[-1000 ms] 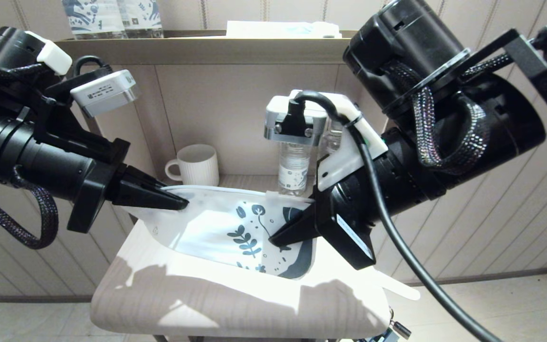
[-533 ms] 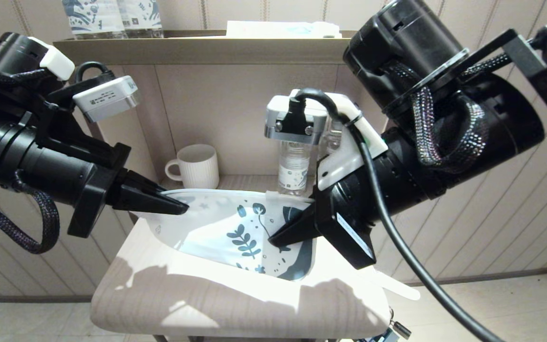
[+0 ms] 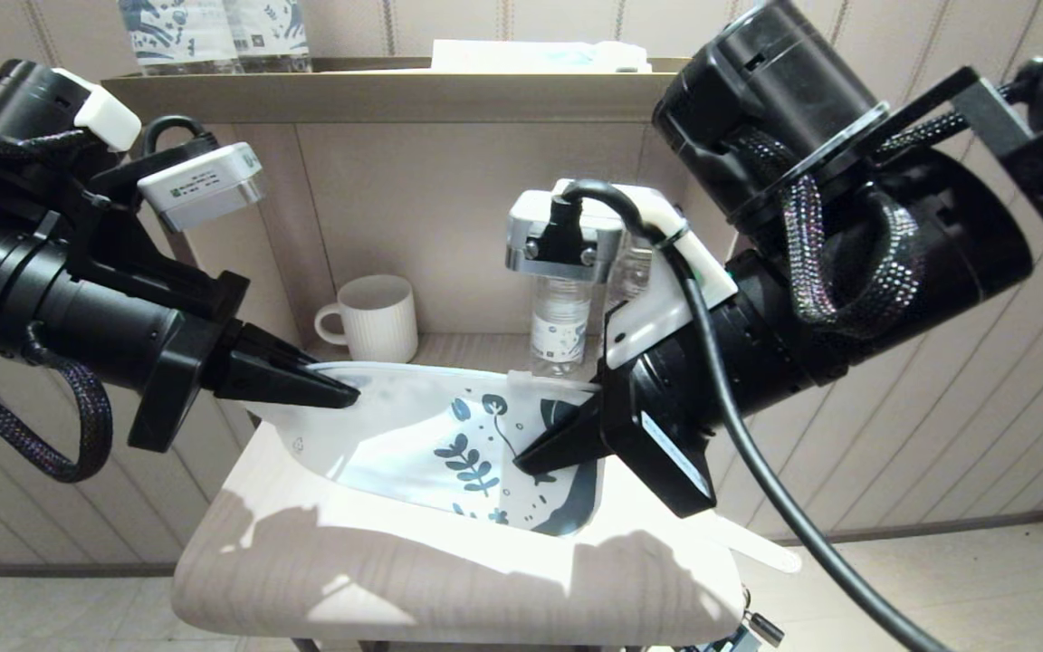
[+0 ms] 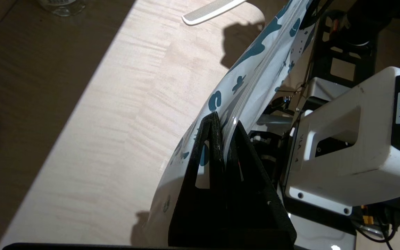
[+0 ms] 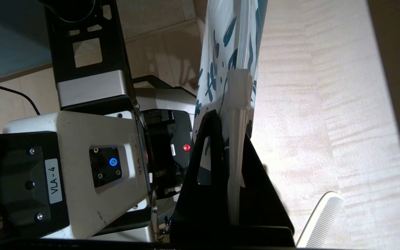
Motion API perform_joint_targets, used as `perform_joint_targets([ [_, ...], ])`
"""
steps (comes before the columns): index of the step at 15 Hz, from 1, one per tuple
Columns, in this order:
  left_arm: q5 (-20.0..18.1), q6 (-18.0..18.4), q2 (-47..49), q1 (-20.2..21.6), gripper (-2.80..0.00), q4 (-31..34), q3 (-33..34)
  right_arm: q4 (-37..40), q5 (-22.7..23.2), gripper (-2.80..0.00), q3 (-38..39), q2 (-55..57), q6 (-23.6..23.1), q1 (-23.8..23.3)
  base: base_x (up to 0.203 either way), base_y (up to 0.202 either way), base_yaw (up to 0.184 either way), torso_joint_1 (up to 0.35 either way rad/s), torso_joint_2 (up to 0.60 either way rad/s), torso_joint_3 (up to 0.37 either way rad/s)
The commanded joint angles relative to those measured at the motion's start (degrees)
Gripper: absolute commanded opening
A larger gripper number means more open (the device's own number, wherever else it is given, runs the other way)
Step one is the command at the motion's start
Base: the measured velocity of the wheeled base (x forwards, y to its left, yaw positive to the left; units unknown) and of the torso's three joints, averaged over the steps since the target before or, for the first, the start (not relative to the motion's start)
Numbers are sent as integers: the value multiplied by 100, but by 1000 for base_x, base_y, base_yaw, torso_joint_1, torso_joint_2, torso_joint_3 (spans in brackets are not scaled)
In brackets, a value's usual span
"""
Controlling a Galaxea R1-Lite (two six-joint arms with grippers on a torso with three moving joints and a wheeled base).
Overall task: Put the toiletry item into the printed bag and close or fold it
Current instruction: Hand it to the other hand
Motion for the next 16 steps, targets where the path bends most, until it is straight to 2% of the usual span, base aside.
perform_joint_targets([
  [1, -30, 17, 12, -1, -280, 24, -49, 32, 18, -280, -11, -5, 7, 4, 0, 0, 0, 0, 0, 0],
  [10, -39, -9, -23, -1, -280, 15, -32, -46, 18, -280, 225, -4, 177, 22, 0, 0, 0, 0, 0, 0],
  [16, -39, -9, -55, -1, -280, 15, -23, -257, 33, -280, 142, 21, 470, 21, 0, 0, 0, 0, 0, 0],
])
